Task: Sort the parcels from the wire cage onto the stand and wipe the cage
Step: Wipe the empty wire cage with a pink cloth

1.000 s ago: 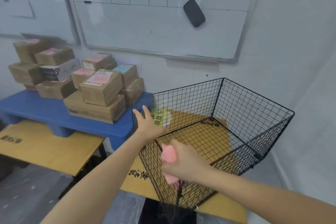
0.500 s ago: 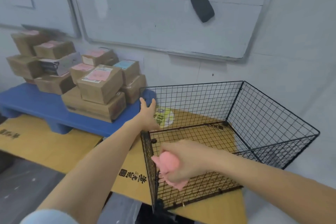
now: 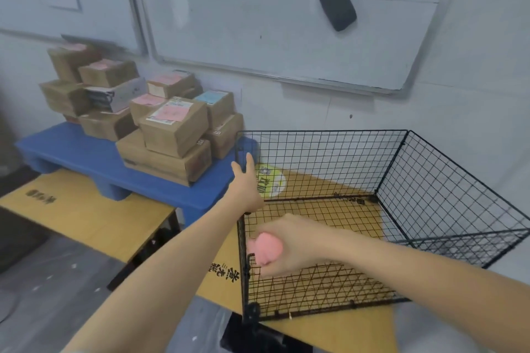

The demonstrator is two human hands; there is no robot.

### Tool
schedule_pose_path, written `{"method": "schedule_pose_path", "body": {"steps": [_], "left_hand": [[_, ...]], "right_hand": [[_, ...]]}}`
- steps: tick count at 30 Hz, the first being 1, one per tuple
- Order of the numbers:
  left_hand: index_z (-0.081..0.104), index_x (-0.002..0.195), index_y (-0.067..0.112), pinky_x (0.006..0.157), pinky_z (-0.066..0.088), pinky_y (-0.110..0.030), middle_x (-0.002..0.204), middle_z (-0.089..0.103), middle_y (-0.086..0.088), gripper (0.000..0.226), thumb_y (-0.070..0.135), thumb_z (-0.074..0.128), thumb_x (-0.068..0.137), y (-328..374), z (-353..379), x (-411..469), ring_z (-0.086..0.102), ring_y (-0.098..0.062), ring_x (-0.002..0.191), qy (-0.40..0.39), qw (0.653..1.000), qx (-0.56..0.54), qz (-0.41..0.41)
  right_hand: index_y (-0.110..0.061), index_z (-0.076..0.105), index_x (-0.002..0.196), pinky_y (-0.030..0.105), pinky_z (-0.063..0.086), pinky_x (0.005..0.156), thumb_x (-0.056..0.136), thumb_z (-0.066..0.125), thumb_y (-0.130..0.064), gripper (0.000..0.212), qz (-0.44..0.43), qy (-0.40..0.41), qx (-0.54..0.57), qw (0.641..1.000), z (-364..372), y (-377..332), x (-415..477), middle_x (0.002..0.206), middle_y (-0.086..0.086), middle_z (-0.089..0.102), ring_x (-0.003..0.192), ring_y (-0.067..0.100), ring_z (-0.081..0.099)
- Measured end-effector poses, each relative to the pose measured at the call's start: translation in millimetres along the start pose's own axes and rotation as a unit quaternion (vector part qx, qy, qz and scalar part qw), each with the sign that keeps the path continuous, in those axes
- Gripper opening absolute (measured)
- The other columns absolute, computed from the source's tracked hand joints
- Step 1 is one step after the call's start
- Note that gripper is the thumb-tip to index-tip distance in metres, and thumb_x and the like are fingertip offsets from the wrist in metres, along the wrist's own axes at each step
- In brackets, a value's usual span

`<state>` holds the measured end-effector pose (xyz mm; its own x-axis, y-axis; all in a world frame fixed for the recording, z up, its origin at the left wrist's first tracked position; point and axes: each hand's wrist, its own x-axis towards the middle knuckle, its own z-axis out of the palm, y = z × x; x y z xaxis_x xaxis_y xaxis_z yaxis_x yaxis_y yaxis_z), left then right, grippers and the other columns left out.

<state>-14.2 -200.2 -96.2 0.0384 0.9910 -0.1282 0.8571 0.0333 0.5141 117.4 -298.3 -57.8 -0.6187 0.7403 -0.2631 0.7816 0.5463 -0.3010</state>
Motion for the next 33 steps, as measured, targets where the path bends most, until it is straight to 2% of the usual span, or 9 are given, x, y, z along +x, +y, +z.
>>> {"method": "schedule_pose_path", "body": {"steps": [7, 11, 15, 20, 23, 26, 28, 31, 33], "left_hand": [[-0.026, 0.147, 0.025, 0.080, 0.045, -0.024, 0.155, -0.026, -0.012, 0.118, 0.004, 0.070, 0.082, -10.4, -8.2, 10.3, 0.038, -0.032, 0.134, -0.048, 0.999, 0.002, 0.021], [-0.027, 0.146, 0.026, 0.110, 0.029, -0.036, 0.157, -0.022, -0.007, 0.134, 0.020, 0.083, 0.071, -23.4, -20.1, 22.5, 0.010, -0.028, 0.147, -0.076, 0.995, -0.038, 0.044], [-0.028, 0.146, 0.017, 0.118, 0.014, -0.039, 0.160, -0.012, -0.006, 0.135, 0.041, 0.081, 0.070, -29.6, -23.9, 32.1, 0.000, -0.023, 0.148, -0.054, 0.994, -0.072, 0.055], [-0.021, 0.148, 0.006, 0.112, 0.030, -0.044, 0.158, -0.001, -0.020, 0.114, 0.051, 0.062, 0.085, -13.1, -21.9, 18.4, 0.024, -0.037, 0.141, -0.034, 0.997, 0.045, -0.049], [-0.005, 0.152, 0.011, 0.114, 0.018, -0.054, 0.157, -0.006, -0.021, 0.108, 0.070, 0.051, 0.081, -3.5, -22.8, 1.0, 0.006, -0.040, 0.144, -0.027, 0.982, 0.174, -0.075], [0.030, 0.148, 0.023, 0.115, 0.006, -0.054, 0.159, 0.008, -0.011, 0.081, 0.074, 0.036, 0.085, 12.5, 0.1, -26.2, 0.006, -0.030, 0.147, -0.012, 0.980, 0.174, 0.099], [0.058, 0.125, 0.021, 0.110, 0.033, -0.045, 0.138, 0.050, -0.006, 0.054, 0.058, 0.031, 0.096, 19.7, 15.7, -48.4, 0.046, -0.022, 0.127, -0.076, 0.975, 0.076, 0.195], [0.063, 0.085, 0.015, 0.082, 0.049, -0.037, 0.083, 0.065, 0.002, 0.052, 0.051, 0.028, 0.100, 18.3, 19.8, -58.8, 0.059, -0.012, 0.078, -0.114, 0.971, 0.037, 0.207], [0.064, 0.091, 0.012, 0.082, 0.048, -0.037, 0.084, 0.065, -0.002, 0.055, 0.053, 0.028, 0.099, 16.4, 16.2, -56.5, 0.058, -0.014, 0.079, -0.117, 0.968, 0.046, 0.216]], "right_hand": [[-0.031, 0.057, 0.103, 0.022, 0.050, 0.076, 0.079, 0.071, -0.045, 0.031, 0.059, -0.012, -0.019, 0.998, -8.3, 51.9, -37.4, 0.098, -0.015, 0.057, 0.092, 0.006, 0.056], [-0.040, 0.051, 0.092, 0.020, 0.046, 0.080, 0.077, 0.070, -0.050, 0.026, 0.112, -0.007, -0.039, 0.993, -14.9, 87.3, -65.5, 0.098, -0.019, 0.057, 0.096, 0.001, 0.054], [-0.040, 0.050, 0.088, 0.012, 0.039, 0.072, 0.079, 0.071, -0.048, 0.024, 0.136, 0.030, -0.012, 0.990, -7.8, 94.9, -71.5, 0.095, -0.017, 0.059, 0.093, -0.004, 0.055], [-0.037, 0.053, 0.096, 0.017, 0.041, 0.076, 0.080, 0.069, -0.050, 0.027, 0.104, 0.091, -0.016, 0.990, 6.3, 81.0, -55.2, 0.092, -0.020, 0.057, 0.090, 0.000, 0.054], [-0.034, 0.056, 0.101, 0.018, 0.042, 0.076, 0.081, 0.069, -0.046, 0.027, 0.081, 0.110, -0.003, 0.991, 11.9, 67.1, -42.1, 0.095, -0.017, 0.059, 0.091, 0.002, 0.055], [-0.033, 0.057, 0.106, 0.024, 0.048, 0.080, 0.081, 0.068, -0.047, 0.031, 0.063, 0.124, 0.013, 0.990, 13.5, 59.0, -34.6, 0.101, -0.014, 0.063, 0.095, 0.007, 0.059], [-0.034, 0.055, 0.110, 0.027, 0.049, 0.080, 0.081, 0.066, -0.047, 0.033, 0.056, 0.117, 0.019, 0.991, 12.0, 59.8, -34.8, 0.104, -0.011, 0.064, 0.100, 0.012, 0.059], [-0.035, 0.054, 0.114, 0.032, 0.053, 0.083, 0.079, 0.066, -0.050, 0.040, 0.049, 0.098, 0.037, 0.993, 11.0, 66.5, -38.6, 0.102, -0.011, 0.065, 0.099, 0.013, 0.058], [-0.035, 0.055, 0.106, 0.032, 0.055, 0.080, 0.077, 0.068, -0.051, 0.035, 0.051, 0.085, 0.056, 0.993, 9.0, 72.8, -43.9, 0.096, -0.011, 0.065, 0.094, 0.011, 0.060]]}}
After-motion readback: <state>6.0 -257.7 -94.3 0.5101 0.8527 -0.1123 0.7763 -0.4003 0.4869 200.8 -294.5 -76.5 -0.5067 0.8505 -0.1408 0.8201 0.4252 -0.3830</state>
